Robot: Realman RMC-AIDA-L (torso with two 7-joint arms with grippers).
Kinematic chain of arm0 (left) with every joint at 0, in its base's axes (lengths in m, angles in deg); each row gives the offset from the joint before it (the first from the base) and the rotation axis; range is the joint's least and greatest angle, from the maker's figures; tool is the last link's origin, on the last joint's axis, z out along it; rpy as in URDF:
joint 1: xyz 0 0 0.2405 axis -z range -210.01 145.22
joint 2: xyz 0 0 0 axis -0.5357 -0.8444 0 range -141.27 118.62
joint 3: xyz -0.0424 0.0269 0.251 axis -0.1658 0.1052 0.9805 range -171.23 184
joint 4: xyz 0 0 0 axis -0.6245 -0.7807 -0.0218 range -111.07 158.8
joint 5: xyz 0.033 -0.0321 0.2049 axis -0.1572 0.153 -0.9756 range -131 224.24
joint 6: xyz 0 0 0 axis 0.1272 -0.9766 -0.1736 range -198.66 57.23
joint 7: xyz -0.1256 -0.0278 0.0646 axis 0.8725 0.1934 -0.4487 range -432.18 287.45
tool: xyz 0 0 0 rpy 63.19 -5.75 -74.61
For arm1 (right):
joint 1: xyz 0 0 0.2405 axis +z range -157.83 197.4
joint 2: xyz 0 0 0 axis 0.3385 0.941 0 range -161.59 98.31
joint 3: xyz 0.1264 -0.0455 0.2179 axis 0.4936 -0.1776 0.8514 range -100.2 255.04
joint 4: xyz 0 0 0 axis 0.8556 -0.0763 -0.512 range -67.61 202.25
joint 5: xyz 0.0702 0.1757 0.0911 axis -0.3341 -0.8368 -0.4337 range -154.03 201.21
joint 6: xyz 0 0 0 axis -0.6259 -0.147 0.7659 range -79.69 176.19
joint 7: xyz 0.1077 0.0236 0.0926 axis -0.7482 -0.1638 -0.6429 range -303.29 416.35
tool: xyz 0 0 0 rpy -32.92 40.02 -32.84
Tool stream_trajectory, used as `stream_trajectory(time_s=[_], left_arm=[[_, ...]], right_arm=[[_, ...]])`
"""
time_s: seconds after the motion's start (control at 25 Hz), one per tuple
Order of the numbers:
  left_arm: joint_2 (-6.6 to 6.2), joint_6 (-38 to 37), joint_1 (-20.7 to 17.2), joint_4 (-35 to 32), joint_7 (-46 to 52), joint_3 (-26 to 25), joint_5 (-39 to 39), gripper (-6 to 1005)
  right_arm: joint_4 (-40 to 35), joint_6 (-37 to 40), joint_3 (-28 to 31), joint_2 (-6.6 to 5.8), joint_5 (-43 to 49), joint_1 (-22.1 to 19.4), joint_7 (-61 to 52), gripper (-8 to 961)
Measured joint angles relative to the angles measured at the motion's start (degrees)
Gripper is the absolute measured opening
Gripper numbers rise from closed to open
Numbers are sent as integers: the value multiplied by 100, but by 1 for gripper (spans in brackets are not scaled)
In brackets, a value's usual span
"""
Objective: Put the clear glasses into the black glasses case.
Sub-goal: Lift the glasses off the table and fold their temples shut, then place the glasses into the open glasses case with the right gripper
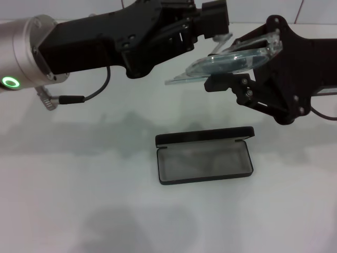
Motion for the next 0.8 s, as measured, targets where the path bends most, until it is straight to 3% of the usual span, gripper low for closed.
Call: stream_trajectory(time_s=[0.44, 0.8], left_arm=[[-34, 7, -61, 3, -71, -334, -86, 102], [-227, 10, -411, 13, -323, -967, -122, 102]], right_arm=[[0, 44, -4, 6, -15, -57, 2, 97], [-22, 7, -38, -9, 30, -235, -187, 98]])
